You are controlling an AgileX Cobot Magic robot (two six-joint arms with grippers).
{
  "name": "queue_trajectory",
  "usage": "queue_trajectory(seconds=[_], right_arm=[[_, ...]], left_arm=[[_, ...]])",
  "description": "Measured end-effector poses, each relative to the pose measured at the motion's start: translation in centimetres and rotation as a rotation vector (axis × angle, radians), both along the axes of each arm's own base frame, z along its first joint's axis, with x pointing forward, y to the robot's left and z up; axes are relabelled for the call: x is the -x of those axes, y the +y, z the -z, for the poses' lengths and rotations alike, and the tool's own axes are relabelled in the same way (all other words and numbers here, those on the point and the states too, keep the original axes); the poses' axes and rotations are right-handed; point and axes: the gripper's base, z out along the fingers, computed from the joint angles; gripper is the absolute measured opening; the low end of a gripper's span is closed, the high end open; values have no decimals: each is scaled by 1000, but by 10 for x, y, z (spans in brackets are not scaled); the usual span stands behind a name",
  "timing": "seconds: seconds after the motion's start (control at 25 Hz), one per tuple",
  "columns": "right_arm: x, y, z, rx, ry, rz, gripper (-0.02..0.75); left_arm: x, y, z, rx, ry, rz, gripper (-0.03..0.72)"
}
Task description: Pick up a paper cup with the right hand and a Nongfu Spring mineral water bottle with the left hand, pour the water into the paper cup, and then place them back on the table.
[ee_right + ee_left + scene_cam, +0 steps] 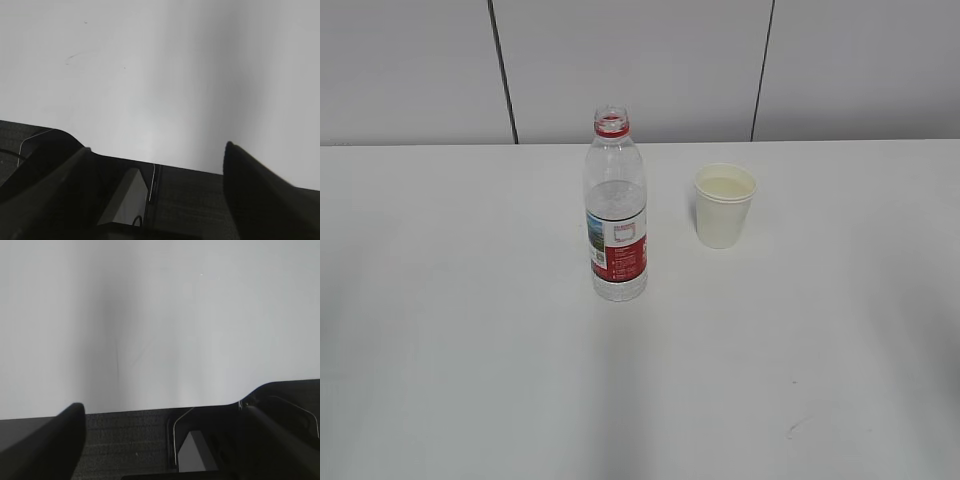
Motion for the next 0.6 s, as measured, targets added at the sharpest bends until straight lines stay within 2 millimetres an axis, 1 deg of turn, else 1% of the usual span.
queue_trajectory(seconds=[0.16, 0.36, 0.6], right_arm=[[20, 3, 2, -3, -102, 5, 585], [43, 6, 10, 0, -224, 13, 585], [63, 7, 21, 11, -339, 19, 585]], left_arm=[[18, 0, 7, 1, -103, 1, 541], [36, 1, 1, 2, -319, 3, 533], [58, 1, 2, 2, -487, 4, 531]])
